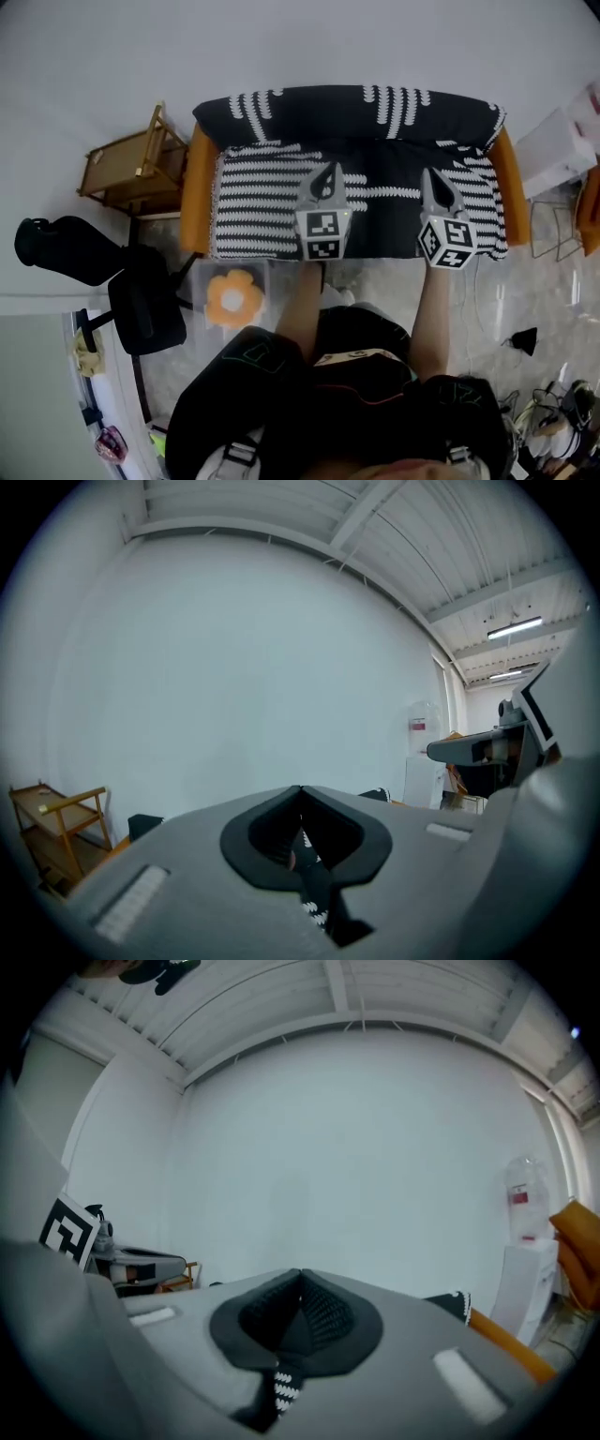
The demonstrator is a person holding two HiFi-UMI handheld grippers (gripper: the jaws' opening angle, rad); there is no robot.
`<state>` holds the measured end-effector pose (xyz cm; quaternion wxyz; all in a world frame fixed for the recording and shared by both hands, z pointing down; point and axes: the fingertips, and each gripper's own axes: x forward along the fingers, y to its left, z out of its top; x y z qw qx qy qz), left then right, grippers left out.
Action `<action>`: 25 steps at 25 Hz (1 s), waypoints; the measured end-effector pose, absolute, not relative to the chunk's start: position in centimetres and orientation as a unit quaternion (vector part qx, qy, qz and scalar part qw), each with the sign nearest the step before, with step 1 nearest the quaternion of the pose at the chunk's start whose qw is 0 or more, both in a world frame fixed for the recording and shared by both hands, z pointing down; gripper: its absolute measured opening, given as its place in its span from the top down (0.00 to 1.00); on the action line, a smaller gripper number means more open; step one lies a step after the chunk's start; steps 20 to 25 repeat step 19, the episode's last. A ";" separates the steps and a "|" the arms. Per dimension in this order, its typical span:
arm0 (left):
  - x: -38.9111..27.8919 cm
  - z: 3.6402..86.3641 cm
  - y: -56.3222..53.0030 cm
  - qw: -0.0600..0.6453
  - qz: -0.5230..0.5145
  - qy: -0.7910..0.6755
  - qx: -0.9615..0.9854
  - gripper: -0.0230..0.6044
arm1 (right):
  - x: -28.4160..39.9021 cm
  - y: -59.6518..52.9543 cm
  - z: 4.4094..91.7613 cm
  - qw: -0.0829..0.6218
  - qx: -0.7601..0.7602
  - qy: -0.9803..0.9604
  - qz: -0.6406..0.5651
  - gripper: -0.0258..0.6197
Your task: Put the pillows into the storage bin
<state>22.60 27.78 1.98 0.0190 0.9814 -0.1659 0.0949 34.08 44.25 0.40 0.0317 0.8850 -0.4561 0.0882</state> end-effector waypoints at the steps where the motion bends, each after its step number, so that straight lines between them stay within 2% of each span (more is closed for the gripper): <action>1: 22.8 1.0 27.5 0.012 0.086 -0.167 0.982 0.95 | 34.3 44.3 -0.5 0.034 0.887 -0.454 0.076 0.96; 8: 23.1 -3.0 27.0 -0.015 0.046 -0.168 0.985 0.95 | 34.8 44.9 -3.8 0.044 0.895 -0.444 0.031 0.96; 13: 22.6 -4.4 26.4 -0.065 0.029 -0.190 0.979 0.95 | 35.0 45.1 -4.2 0.043 0.895 -0.442 0.027 0.96; 25: 21.8 -4.7 26.1 -0.057 0.019 -0.209 0.976 0.95 | 34.4 44.8 -4.5 0.049 0.889 -0.455 0.019 0.96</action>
